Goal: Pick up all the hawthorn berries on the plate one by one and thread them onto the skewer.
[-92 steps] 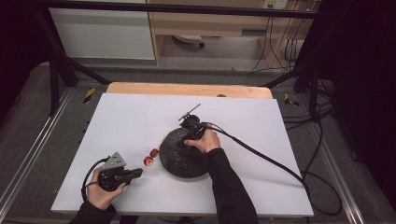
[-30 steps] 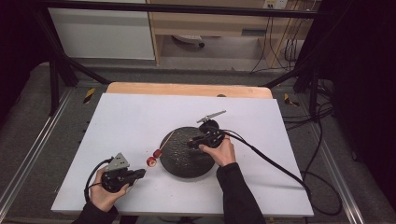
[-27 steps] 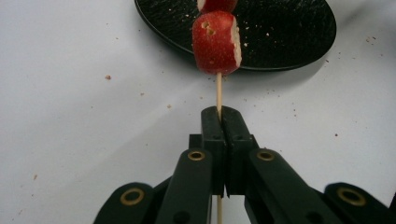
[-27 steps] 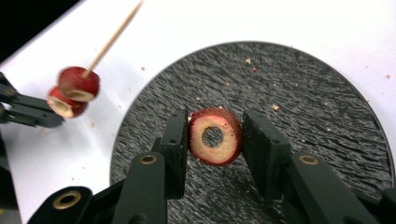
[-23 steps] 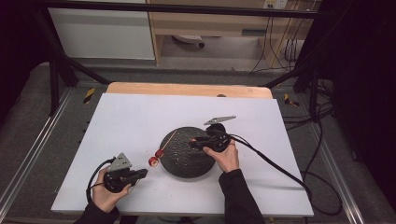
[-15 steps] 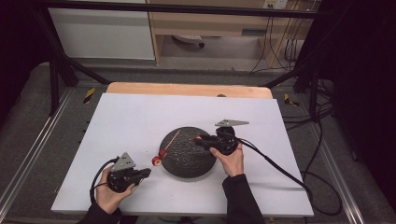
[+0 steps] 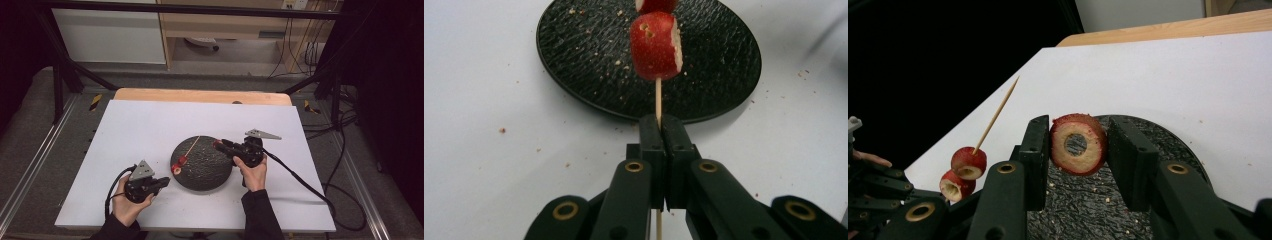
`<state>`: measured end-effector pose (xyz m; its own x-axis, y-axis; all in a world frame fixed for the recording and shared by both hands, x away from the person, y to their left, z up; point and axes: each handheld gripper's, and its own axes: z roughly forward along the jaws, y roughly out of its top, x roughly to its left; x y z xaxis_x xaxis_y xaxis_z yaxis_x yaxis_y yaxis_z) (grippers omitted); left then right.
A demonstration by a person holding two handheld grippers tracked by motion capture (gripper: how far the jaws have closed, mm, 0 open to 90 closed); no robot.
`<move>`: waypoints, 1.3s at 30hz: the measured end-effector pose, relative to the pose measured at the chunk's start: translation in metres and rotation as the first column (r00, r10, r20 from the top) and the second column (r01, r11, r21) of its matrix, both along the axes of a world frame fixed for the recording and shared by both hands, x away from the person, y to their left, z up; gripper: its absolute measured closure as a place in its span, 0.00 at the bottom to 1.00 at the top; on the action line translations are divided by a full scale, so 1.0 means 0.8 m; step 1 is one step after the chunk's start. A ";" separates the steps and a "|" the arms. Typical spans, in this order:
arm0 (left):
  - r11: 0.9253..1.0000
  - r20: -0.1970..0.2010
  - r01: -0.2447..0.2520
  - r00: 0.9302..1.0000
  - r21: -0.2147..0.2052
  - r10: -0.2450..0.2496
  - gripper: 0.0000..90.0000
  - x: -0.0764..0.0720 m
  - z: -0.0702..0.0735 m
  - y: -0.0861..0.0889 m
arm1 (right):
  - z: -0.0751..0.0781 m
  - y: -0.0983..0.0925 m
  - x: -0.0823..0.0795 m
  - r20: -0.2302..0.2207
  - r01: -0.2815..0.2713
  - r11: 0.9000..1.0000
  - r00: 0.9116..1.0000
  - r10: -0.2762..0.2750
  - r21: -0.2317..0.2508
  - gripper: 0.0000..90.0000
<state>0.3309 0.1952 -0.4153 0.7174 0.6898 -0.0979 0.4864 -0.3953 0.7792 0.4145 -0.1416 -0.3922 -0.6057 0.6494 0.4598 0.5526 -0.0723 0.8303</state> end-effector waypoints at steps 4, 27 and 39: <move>1.000 0.004 -0.001 1.000 -0.003 0.001 0.99 0.001 0.001 -0.007 | 0.001 -0.001 0.000 0.016 0.018 0.999 1.000 -0.019 0.033 0.70; 1.000 0.027 0.016 1.000 -0.019 -0.016 0.99 0.001 0.006 -0.039 | 0.017 -0.005 0.003 0.055 0.116 0.970 0.990 -0.131 0.215 0.70; 0.999 0.030 0.027 0.999 -0.022 -0.026 0.99 0.001 0.009 -0.056 | 0.020 -0.007 0.008 0.065 0.156 0.943 0.981 -0.183 0.294 0.70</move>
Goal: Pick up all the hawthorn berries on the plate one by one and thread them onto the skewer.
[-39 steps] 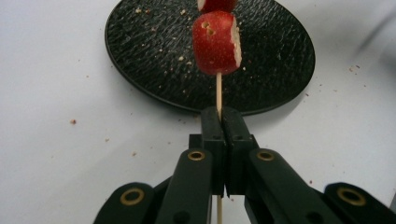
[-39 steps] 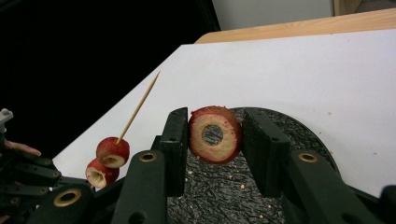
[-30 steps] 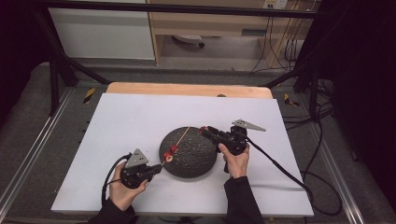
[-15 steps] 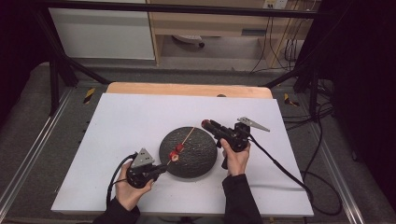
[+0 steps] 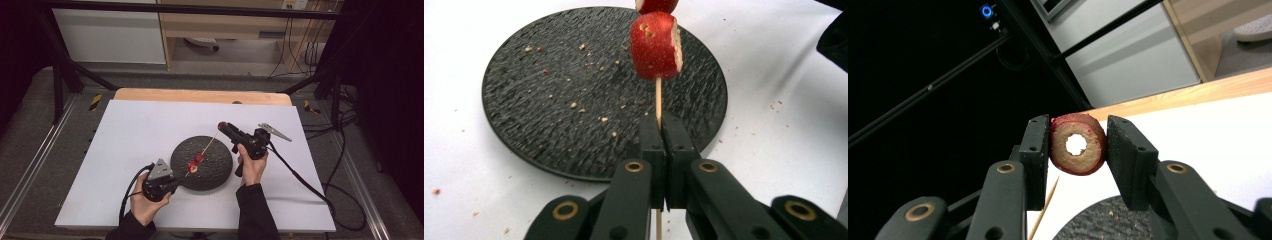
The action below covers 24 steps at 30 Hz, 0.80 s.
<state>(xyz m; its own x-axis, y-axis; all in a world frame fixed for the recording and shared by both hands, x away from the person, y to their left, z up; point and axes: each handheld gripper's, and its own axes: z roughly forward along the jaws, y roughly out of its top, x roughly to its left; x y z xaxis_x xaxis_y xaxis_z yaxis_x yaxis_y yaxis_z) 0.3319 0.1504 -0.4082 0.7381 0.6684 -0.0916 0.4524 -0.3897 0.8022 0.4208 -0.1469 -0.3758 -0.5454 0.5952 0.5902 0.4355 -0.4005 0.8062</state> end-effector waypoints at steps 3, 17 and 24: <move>1.000 0.004 -0.001 1.000 -0.004 0.001 0.99 0.000 0.001 -0.004 | 0.001 0.000 0.000 0.000 0.010 1.000 1.000 -0.010 0.021 0.70; 1.000 0.013 -0.015 1.000 -0.024 0.015 0.99 0.003 0.002 -0.013 | -0.002 0.004 0.000 0.002 0.020 0.997 1.000 -0.021 0.070 0.70; 0.999 0.015 -0.030 0.999 -0.041 0.030 0.99 0.003 0.001 -0.017 | -0.005 0.008 -0.001 -0.005 0.016 0.995 1.000 -0.015 0.101 0.70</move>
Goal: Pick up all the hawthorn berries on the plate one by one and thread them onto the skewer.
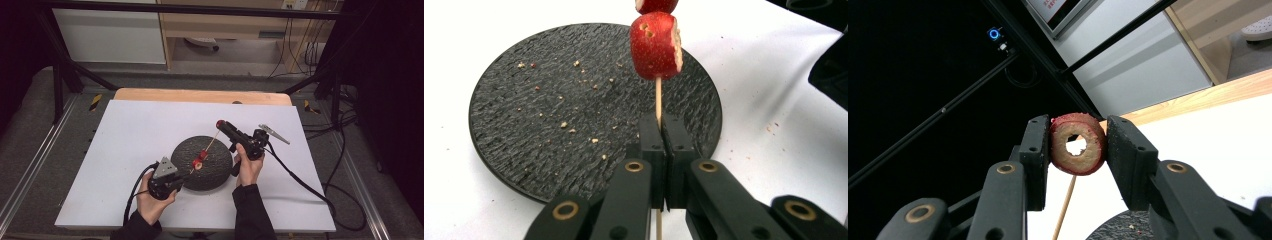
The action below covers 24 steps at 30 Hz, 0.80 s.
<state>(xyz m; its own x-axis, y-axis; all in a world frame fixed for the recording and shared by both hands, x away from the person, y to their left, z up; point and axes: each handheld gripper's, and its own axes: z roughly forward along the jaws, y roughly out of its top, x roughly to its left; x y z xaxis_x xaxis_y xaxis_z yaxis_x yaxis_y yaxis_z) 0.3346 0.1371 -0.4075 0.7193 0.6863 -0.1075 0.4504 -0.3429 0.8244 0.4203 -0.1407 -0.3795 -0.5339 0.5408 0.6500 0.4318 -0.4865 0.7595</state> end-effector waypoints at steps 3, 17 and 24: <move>1.000 0.009 -0.014 1.000 -0.009 0.015 0.99 -0.001 0.001 -0.003 | -0.002 0.002 0.000 -0.004 -0.001 1.000 1.000 0.001 0.020 0.70; 0.998 0.007 -0.058 0.998 -0.040 0.058 0.99 0.002 0.001 -0.016 | -0.008 0.009 -0.003 -0.023 -0.002 0.998 1.000 0.003 0.063 0.70; 0.997 0.005 -0.066 0.998 -0.049 0.067 0.99 0.000 0.002 -0.017 | -0.008 0.009 -0.005 -0.014 0.004 0.999 1.000 -0.003 0.048 0.70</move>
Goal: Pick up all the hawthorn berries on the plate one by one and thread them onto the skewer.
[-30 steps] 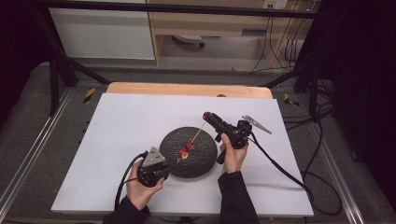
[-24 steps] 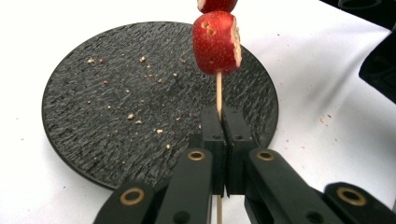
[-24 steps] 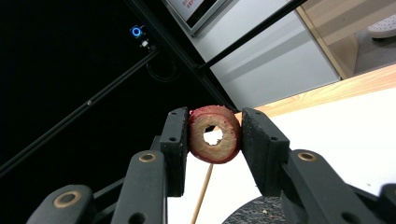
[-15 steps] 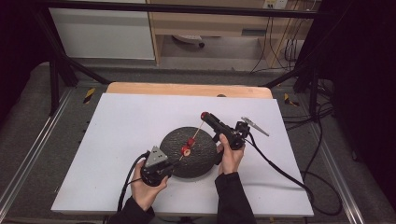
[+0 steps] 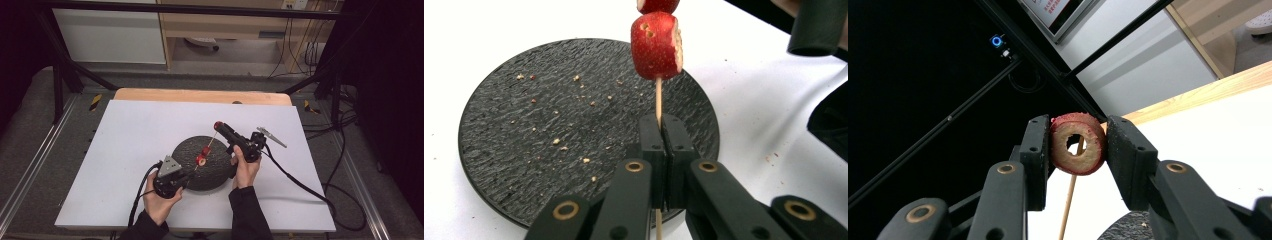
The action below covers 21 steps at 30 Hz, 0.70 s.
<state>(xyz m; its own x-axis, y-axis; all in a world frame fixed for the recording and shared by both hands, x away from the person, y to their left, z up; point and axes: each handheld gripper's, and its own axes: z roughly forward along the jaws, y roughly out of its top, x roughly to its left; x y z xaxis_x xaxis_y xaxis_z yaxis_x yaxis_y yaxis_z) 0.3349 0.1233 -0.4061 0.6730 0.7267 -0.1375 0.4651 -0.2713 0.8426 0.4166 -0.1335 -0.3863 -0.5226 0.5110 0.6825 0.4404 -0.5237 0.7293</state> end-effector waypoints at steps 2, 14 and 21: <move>1.000 0.004 -0.005 1.000 0.000 0.005 0.99 -0.001 -0.001 -0.001 | -0.001 0.002 0.000 -0.003 0.004 1.000 1.000 -0.004 0.010 0.70; 0.999 -0.022 -0.024 0.999 -0.022 0.024 0.99 0.006 0.002 -0.008 | -0.010 0.008 -0.003 -0.028 -0.030 0.999 0.999 0.029 -0.020 0.70; 0.999 -0.038 -0.021 0.999 -0.027 0.019 0.99 0.014 0.003 -0.009 | -0.014 0.010 -0.006 -0.027 -0.045 0.997 0.999 0.044 -0.055 0.70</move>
<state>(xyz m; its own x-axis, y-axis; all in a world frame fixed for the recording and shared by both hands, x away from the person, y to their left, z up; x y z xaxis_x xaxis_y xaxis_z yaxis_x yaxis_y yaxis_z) 0.3461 0.1160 -0.4040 0.6523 0.7356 -0.1826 0.5019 -0.2388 0.8313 0.4116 -0.1252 -0.3972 -0.5279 0.5253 0.6673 0.4816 -0.4620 0.7447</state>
